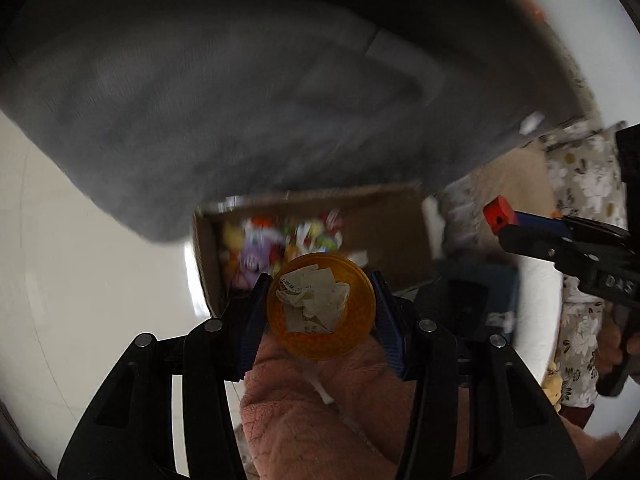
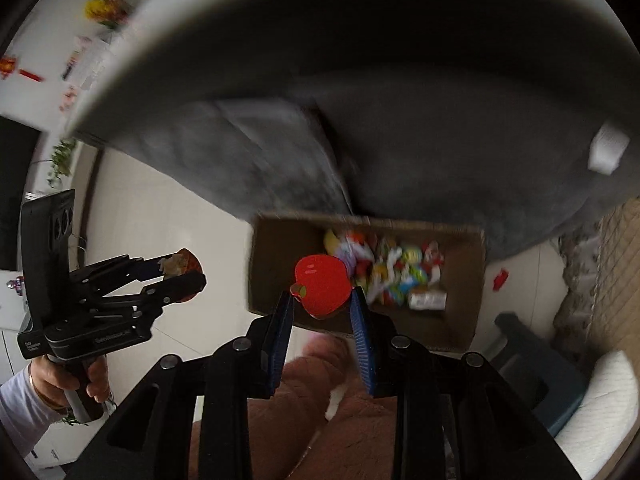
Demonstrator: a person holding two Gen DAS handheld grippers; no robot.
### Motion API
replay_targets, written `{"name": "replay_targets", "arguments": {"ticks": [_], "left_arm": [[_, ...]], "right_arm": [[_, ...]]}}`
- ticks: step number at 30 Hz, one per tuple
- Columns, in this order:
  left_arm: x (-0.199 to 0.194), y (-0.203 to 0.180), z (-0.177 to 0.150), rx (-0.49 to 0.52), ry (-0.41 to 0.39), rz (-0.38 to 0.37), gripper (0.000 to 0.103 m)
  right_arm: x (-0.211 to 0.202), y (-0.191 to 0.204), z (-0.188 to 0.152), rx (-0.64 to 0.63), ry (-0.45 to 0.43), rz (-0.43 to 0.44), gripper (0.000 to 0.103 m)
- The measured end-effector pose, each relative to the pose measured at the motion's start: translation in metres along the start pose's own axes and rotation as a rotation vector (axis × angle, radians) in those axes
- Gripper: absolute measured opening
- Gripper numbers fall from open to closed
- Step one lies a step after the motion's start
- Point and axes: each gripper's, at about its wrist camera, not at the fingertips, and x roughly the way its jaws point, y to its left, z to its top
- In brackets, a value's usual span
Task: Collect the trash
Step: 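Lower the red ball and orange bowl into the box and release, then grasp a white printed wrapper with the right tool while the left tool grasps a yellow toy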
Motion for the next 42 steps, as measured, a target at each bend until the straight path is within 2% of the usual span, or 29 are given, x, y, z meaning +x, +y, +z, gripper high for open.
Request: {"name": "replay_targets", "arguments": {"ticks": [2, 3, 4, 5, 7, 9, 10, 11, 12, 14, 16, 19, 23, 24, 29, 33, 36, 40, 42], "left_arm": [[0.041, 0.007, -0.002, -0.009, 0.055, 0.028, 0.05], [0.068, 0.013, -0.003, -0.026, 0.1, 0.059, 0.052], [0.098, 0.022, -0.003, -0.062, 0.162, 0.081, 0.067], [0.119, 0.032, -0.004, -0.097, 0.208, 0.074, 0.073], [0.154, 0.048, -0.008, -0.146, 0.287, 0.121, 0.073], [0.178, 0.061, -0.011, -0.187, 0.341, 0.157, 0.073], [0.184, 0.066, -0.012, -0.201, 0.354, 0.177, 0.073], [0.188, 0.069, -0.012, -0.213, 0.359, 0.188, 0.075], [0.189, 0.07, -0.013, -0.219, 0.36, 0.178, 0.077], [0.187, 0.071, -0.012, -0.215, 0.358, 0.18, 0.079], [0.182, 0.07, -0.012, -0.204, 0.353, 0.182, 0.08], [0.177, 0.069, -0.014, -0.202, 0.362, 0.194, 0.08], [0.151, 0.062, -0.014, -0.206, 0.351, 0.196, 0.08], [0.139, 0.058, -0.014, -0.208, 0.34, 0.191, 0.08], [0.07, 0.025, -0.011, -0.203, 0.248, 0.155, 0.08], [-0.015, -0.016, -0.002, -0.151, 0.118, 0.201, 0.08], [-0.076, -0.039, 0.008, -0.128, 0.029, 0.208, 0.08], [-0.135, -0.062, 0.026, -0.082, -0.098, 0.215, 0.08], [-0.152, -0.067, 0.033, -0.076, -0.135, 0.209, 0.08]], "right_arm": [[0.041, -0.013, -0.002, 0.013, 0.041, -0.032, 0.032], [0.066, -0.023, -0.001, 0.032, 0.072, -0.06, 0.052], [0.083, -0.032, -0.001, 0.053, 0.102, -0.068, 0.062], [0.101, -0.041, -0.001, 0.077, 0.136, -0.073, 0.063], [0.138, -0.062, -0.002, 0.127, 0.206, -0.138, 0.061], [0.156, -0.075, -0.003, 0.154, 0.23, -0.17, 0.062], [0.162, -0.078, -0.004, 0.159, 0.232, -0.182, 0.064], [0.166, -0.08, -0.004, 0.16, 0.236, -0.192, 0.073], [0.167, -0.081, -0.004, 0.16, 0.236, -0.193, 0.078], [0.167, -0.08, -0.005, 0.148, 0.234, -0.193, 0.078], [0.164, -0.078, -0.006, 0.131, 0.235, -0.2, 0.083], [0.157, -0.076, -0.006, 0.123, 0.238, -0.199, 0.084], [0.121, -0.066, -0.006, 0.128, 0.208, -0.175, 0.084], [0.111, -0.063, -0.007, 0.131, 0.197, -0.16, 0.087], [0.049, -0.043, -0.012, 0.144, 0.166, -0.076, 0.09], [-0.028, -0.019, -0.002, 0.093, 0.031, -0.025, 0.09], [-0.095, -0.003, 0.015, 0.039, -0.113, 0.003, 0.09], [-0.172, 0.009, 0.056, -0.025, -0.359, -0.064, 0.097], [-0.184, 0.006, 0.083, -0.025, -0.427, -0.102, 0.097]]}}
